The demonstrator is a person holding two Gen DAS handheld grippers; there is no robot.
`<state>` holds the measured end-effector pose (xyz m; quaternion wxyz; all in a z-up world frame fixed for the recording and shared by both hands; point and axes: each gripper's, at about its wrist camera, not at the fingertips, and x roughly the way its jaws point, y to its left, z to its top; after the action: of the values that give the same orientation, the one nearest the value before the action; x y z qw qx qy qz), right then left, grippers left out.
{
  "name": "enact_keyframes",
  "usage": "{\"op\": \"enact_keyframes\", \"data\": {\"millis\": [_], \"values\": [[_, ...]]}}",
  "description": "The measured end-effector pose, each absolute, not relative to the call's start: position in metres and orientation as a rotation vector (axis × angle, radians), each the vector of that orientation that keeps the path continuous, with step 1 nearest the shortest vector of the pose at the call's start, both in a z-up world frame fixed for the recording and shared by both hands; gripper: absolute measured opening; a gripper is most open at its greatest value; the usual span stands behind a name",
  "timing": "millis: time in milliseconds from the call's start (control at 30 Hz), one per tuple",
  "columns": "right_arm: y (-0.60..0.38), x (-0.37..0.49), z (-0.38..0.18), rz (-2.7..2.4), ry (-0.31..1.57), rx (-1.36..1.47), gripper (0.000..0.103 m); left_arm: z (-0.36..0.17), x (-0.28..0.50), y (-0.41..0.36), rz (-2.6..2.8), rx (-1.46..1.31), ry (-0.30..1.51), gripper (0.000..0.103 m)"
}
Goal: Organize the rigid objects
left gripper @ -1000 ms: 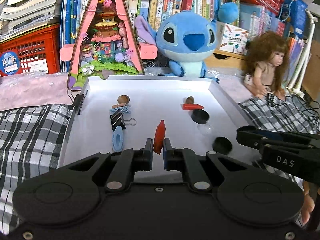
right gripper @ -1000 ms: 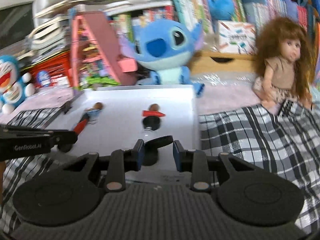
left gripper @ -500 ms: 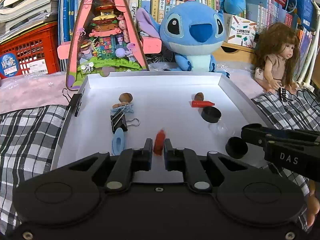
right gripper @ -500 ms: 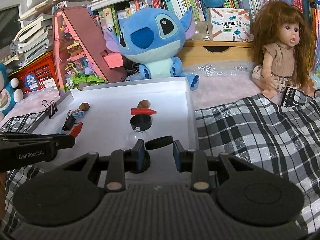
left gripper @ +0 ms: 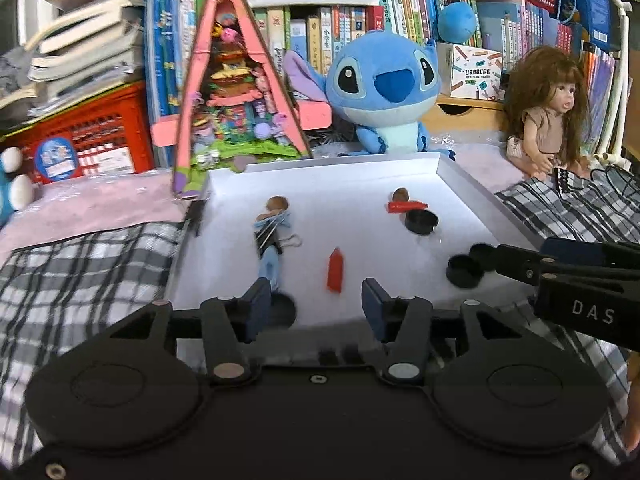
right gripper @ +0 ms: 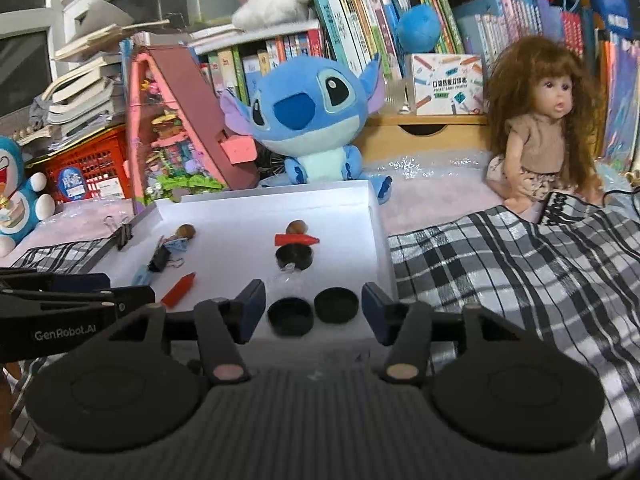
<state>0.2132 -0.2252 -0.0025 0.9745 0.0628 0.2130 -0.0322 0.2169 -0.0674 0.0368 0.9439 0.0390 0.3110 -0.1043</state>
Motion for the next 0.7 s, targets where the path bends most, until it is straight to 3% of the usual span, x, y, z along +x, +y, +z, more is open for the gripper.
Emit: {"op": "enact_keyframes", "data": {"millis": [433,567,700], "values": [[-0.192,0.163,-0.032,-0.074,0.479,0.065,0.084,0.003,0.158,-0.037,-0.137,0.021,0.708,0.051],[-0.188,0.169,-0.046,-0.09,0.543,0.045,0.088,-0.002,0.154,-0.038,-0.124,0.052,0.678,0.063],[-0.188,0.172,-0.047,-0.118,0.559,0.042,0.094,-0.005,0.156,-0.039,-0.122,0.051,0.667,0.067]]}}
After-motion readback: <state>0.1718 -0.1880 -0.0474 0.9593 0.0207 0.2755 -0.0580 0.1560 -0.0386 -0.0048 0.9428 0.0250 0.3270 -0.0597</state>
